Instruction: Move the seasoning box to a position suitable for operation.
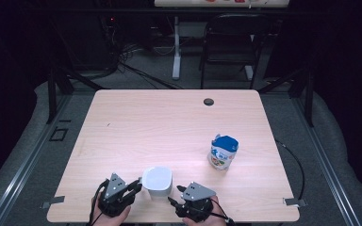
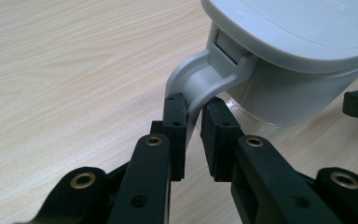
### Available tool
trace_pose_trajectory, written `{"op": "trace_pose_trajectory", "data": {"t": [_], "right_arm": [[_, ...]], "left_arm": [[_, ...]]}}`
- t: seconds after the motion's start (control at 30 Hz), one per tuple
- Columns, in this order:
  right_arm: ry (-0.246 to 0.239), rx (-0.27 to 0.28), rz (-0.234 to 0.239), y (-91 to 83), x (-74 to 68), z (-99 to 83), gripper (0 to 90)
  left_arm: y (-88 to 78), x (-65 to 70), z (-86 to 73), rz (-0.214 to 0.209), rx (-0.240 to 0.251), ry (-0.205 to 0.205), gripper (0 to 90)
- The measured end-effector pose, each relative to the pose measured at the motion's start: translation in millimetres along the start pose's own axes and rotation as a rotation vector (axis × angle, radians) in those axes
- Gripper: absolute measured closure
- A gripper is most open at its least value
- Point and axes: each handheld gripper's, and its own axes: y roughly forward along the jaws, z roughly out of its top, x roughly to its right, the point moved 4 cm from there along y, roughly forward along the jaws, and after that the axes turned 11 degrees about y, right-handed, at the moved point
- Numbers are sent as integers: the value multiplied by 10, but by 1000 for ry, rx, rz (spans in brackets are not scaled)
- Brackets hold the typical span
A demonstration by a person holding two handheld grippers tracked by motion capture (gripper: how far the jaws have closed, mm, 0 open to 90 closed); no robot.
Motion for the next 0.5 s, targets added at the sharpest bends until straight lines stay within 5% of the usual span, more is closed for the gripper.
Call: {"op": "trace_pose_trajectory", "data": {"t": [0.5], "right_arm": [[13, 7, -21, 46, 49, 19, 518]], "left_arm": [[91, 73, 68, 1, 3, -4, 818]]}}
